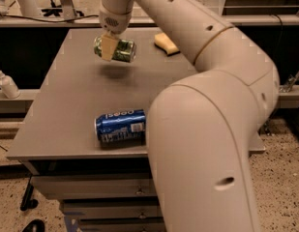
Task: Place green can upright
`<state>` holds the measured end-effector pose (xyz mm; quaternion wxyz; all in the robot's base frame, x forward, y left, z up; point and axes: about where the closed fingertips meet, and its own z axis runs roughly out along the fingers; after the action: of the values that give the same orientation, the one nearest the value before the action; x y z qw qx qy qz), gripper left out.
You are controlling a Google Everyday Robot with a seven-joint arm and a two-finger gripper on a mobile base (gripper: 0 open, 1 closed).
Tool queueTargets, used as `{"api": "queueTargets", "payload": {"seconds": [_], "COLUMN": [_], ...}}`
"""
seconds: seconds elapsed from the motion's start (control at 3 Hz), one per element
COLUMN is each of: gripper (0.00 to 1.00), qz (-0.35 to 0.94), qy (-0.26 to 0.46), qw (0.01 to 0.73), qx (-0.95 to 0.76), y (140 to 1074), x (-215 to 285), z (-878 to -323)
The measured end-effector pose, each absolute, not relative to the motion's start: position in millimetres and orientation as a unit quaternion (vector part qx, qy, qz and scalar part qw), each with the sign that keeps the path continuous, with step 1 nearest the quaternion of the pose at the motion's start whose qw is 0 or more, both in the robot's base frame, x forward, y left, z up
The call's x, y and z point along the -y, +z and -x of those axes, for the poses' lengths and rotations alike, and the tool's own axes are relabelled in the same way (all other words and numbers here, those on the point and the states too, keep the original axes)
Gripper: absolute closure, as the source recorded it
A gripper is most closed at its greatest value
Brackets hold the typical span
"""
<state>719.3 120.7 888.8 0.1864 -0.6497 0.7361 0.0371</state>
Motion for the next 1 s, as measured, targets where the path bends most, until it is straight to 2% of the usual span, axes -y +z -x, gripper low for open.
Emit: {"api": "queueTargets", "payload": {"seconds": [0.33,1.0], "gripper": [1.0,1.0], "qz": [0.616,0.574], "qy": [0.089,0.244], "qw": [0.273,0.431], "qx": [-0.733,-0.652], "y": [925,955], "x": [-86,-87], "z": [-707,-661]}}
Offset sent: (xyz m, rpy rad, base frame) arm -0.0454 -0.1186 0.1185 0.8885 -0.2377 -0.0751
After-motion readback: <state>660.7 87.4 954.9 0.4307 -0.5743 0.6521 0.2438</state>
